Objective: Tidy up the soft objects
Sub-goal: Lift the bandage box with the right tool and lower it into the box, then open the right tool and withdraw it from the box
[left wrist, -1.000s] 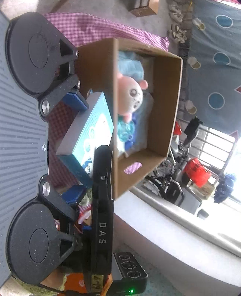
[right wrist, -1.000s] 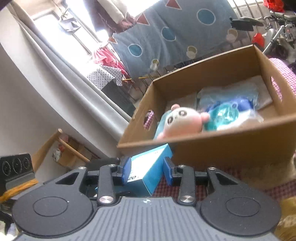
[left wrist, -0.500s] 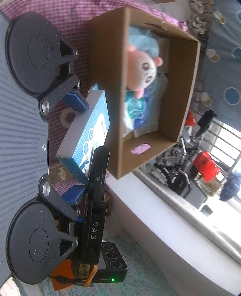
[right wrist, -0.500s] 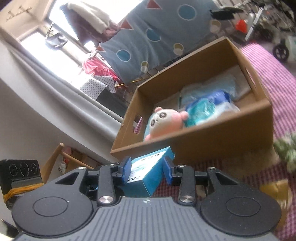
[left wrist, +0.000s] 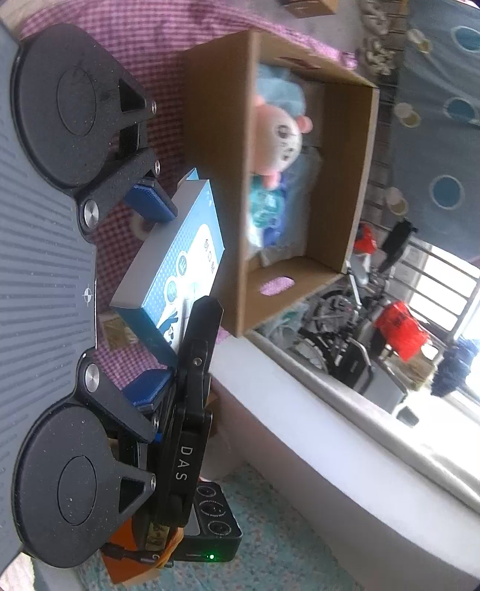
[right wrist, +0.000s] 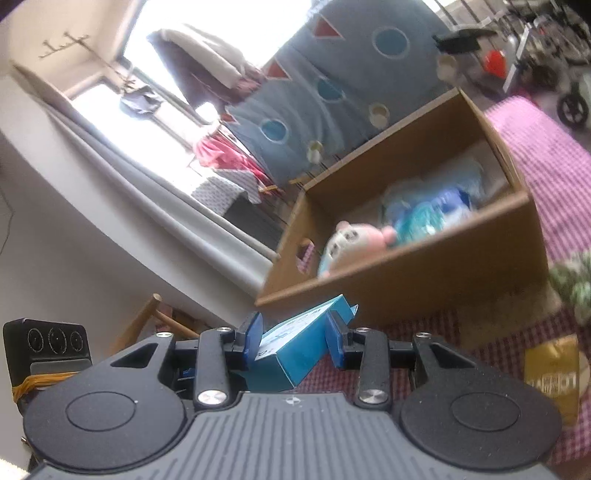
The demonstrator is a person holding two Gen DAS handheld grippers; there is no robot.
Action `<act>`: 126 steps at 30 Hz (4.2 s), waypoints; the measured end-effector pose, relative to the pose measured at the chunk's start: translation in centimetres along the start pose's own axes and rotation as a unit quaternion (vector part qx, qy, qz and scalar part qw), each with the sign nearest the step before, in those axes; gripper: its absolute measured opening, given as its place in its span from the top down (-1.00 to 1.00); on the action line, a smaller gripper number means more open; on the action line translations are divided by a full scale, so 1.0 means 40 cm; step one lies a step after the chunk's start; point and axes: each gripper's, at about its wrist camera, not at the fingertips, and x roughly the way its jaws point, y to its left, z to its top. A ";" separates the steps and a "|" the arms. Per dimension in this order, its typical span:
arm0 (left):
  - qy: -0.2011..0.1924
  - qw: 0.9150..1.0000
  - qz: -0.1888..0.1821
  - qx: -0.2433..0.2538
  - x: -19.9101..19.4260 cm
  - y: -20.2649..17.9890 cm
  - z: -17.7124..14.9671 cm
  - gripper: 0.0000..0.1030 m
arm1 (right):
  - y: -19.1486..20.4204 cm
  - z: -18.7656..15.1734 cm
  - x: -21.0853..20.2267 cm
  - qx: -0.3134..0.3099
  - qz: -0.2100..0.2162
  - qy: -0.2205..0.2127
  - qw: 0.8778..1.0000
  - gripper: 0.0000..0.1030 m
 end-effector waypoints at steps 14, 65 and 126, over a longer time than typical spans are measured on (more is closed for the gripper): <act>-0.035 0.996 -0.033 0.071 0.148 -0.004 0.185 -0.69 | -0.010 0.197 0.021 -0.052 -0.043 -0.054 0.996 0.22; -0.004 0.998 -0.069 -0.011 0.171 0.286 0.145 -0.96 | -0.231 0.464 0.631 -0.024 -0.276 0.268 0.923 0.02; -0.027 0.995 -0.087 -0.028 0.130 0.341 0.110 -0.98 | -0.285 0.357 0.555 0.069 -0.303 0.319 0.896 -0.07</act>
